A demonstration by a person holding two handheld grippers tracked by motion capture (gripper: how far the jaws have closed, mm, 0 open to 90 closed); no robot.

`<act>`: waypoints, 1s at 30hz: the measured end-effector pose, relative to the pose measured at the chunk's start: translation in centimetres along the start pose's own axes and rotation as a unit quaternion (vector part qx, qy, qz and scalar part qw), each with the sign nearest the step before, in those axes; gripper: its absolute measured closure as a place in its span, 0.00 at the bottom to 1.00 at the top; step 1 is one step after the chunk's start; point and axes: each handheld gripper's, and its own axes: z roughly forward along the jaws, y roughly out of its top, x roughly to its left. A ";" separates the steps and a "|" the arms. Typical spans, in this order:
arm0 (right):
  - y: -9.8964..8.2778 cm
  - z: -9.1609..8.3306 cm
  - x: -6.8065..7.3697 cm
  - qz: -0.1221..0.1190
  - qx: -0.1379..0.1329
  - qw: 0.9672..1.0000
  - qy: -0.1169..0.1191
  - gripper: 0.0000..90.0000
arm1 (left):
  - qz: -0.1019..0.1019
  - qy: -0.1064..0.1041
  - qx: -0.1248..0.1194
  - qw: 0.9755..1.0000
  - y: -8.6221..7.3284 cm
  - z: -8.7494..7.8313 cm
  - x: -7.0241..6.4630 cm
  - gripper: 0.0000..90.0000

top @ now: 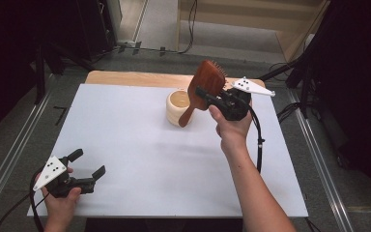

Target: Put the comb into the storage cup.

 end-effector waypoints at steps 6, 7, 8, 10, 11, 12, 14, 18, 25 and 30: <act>0.7 0.1 -0.2 0.002 -0.008 1.000 0.000 0.61 | -0.001 -0.001 -0.001 1.000 0.0 0.0 0.0 0.00; 0.9 0.1 -0.3 0.002 -0.010 1.000 0.000 0.61 | -0.001 -0.001 -0.001 1.000 0.0 0.0 0.0 0.00; 1.1 0.2 -0.3 0.002 -0.012 1.000 -0.001 0.61 | -0.001 -0.002 -0.001 1.000 0.0 0.0 0.0 0.00; 1.2 0.2 -0.4 0.004 -0.013 1.000 -0.001 0.61 | -0.001 -0.003 0.000 1.000 0.0 0.0 0.0 0.00; 1.3 0.3 -0.4 0.005 -0.016 1.000 -0.002 0.61 | 0.000 -0.003 0.000 1.000 0.0 0.0 0.0 0.00; 1.4 0.4 -0.4 0.004 -0.015 1.000 -0.002 0.61 | 0.001 -0.003 0.000 1.000 0.0 0.0 0.0 0.00; 1.5 0.5 -0.5 0.004 -0.016 1.000 -0.004 0.61 | 0.001 -0.002 0.001 1.000 0.0 0.0 0.0 0.00; 1.8 0.8 -0.7 0.002 -0.017 1.000 -0.006 0.61 | 0.001 -0.002 0.000 1.000 0.0 0.0 0.0 0.00; 2.3 1.2 -1.1 0.003 -0.020 1.000 -0.011 0.61 | 0.002 -0.002 0.001 1.000 0.0 0.1 -0.1 0.00; 2.6 1.4 -1.4 0.002 -0.023 1.000 -0.014 0.61 | 0.002 -0.003 0.001 1.000 0.0 0.1 -0.1 0.00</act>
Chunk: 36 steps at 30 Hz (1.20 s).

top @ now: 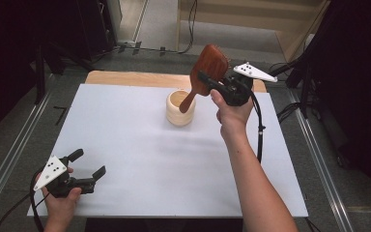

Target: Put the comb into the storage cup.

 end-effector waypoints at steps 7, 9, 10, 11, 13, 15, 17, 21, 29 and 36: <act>0.2 0.8 -0.6 0.002 -0.003 1.000 -0.007 0.61 | 0.000 -0.001 -0.001 1.000 0.0 0.0 0.0 0.00; 0.2 1.0 -0.7 0.004 -0.002 1.000 -0.009 0.61 | 0.000 -0.001 -0.001 1.000 0.0 0.0 0.0 0.00; 0.2 1.1 -0.8 0.003 -0.003 1.000 -0.008 0.61 | 0.000 -0.002 -0.001 1.000 0.0 0.0 0.0 0.00; 0.2 1.1 -0.8 0.003 -0.003 1.000 -0.008 0.61 | 0.000 -0.001 -0.001 1.000 0.0 0.0 0.0 0.00; 0.1 1.3 -0.9 0.004 -0.002 1.000 -0.010 0.61 | 0.000 -0.002 -0.001 1.000 0.0 0.0 0.1 0.00; 0.0 1.6 -1.1 0.006 0.000 1.000 -0.012 0.61 | -0.001 -0.002 -0.001 1.000 0.0 0.0 0.1 0.00; -0.1 1.9 -1.5 0.007 0.000 1.000 -0.016 0.61 | -0.001 -0.003 -0.001 1.000 0.0 0.0 0.1 0.00; -0.2 2.2 -1.8 0.007 -0.002 1.000 -0.018 0.61 | -0.002 -0.005 -0.001 1.000 0.0 0.0 0.1 0.00; -0.4 3.2 -2.5 0.013 0.000 1.000 -0.025 0.61 | -0.002 -0.005 -0.001 1.000 0.0 0.0 0.1 0.00; -0.5 3.9 -2.8 0.012 0.001 0.999 -0.030 0.61 | -0.002 -0.006 -0.001 1.000 0.0 0.0 0.1 0.00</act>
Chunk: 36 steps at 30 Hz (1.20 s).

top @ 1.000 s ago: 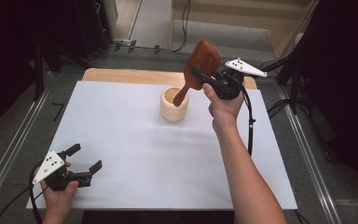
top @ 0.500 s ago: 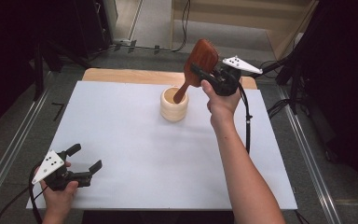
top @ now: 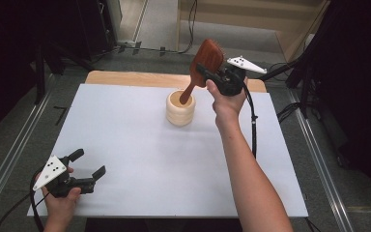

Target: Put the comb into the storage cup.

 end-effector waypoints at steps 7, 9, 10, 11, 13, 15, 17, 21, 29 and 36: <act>-0.2 0.6 -0.5 0.000 0.004 1.000 -0.008 0.61 | 0.000 -0.001 0.000 1.000 0.0 0.0 0.0 0.00; -0.3 0.7 -0.6 0.002 0.003 1.000 -0.010 0.61 | 0.000 -0.001 0.000 1.000 0.0 0.0 0.0 0.00; -0.4 0.8 -0.7 0.002 0.003 1.000 -0.009 0.61 | 0.000 -0.001 -0.001 1.000 0.0 0.0 0.0 0.00; -0.4 0.8 -0.7 0.003 0.003 1.000 -0.011 0.61 | 0.000 0.000 -0.001 1.000 0.0 0.0 0.0 0.00; -0.5 1.0 -0.8 0.001 0.003 1.000 -0.013 0.61 | 0.000 0.000 0.000 1.000 0.0 0.0 0.0 0.00; -0.7 1.3 -0.8 -0.002 0.004 1.000 -0.013 0.61 | 0.000 0.000 0.000 1.000 0.0 0.0 0.0 0.00; -0.9 1.5 -0.8 -0.006 0.006 1.000 -0.016 0.61 | 0.000 -0.001 0.000 1.000 0.0 0.0 0.0 0.00; -1.3 2.1 -0.7 -0.010 0.012 1.000 -0.021 0.61 | 0.000 0.000 0.000 1.000 0.0 0.0 0.0 0.01; -2.6 3.4 -0.5 -0.011 0.025 0.999 -0.022 0.61 | -0.008 0.000 -0.006 1.000 0.0 -0.1 0.3 0.00; -3.8 4.2 -0.6 -0.009 0.033 0.999 -0.024 0.61 | -0.006 -0.001 -0.006 1.000 0.0 -0.1 0.2 0.00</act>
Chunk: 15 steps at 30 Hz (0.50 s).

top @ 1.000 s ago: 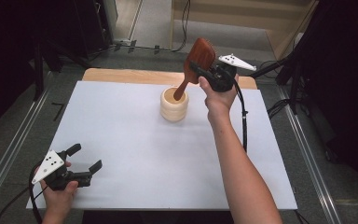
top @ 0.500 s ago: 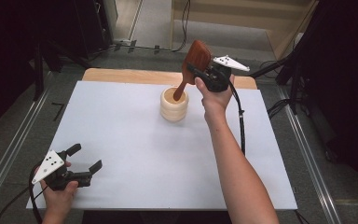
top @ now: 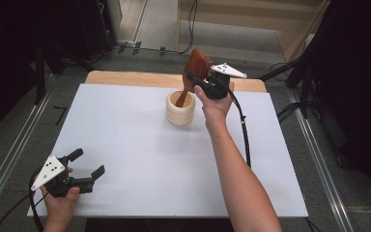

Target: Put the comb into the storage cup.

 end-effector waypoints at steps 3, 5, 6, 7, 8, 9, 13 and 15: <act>-0.6 0.4 -0.1 0.005 0.006 1.000 -0.004 0.61 | 0.000 0.000 0.000 1.000 0.0 0.0 0.0 0.00; -0.7 0.5 -0.1 0.005 0.007 1.000 -0.005 0.61 | 0.001 0.000 0.001 1.000 0.0 0.0 0.0 0.00; -0.8 0.6 -0.2 0.004 0.009 1.000 -0.005 0.61 | 0.002 0.000 0.002 1.000 0.0 0.0 0.0 0.00; -1.0 0.7 -0.1 0.004 0.009 1.000 -0.005 0.61 | 0.001 0.000 0.002 1.000 0.0 0.0 0.0 0.00; -1.1 0.8 -0.1 0.005 0.010 1.000 -0.005 0.61 | 0.002 0.000 0.002 1.000 0.0 0.0 0.0 0.00; -1.2 0.9 -0.1 0.006 0.009 1.000 -0.005 0.61 | 0.001 0.000 0.002 1.000 0.0 0.0 0.0 0.00; -1.8 1.2 -0.2 0.014 0.011 1.000 -0.007 0.61 | 0.001 0.000 0.002 1.000 0.0 0.0 0.0 0.00; -2.1 1.3 -0.3 0.019 0.014 1.000 -0.006 0.61 | 0.001 -0.001 0.002 1.000 0.0 0.0 0.0 0.00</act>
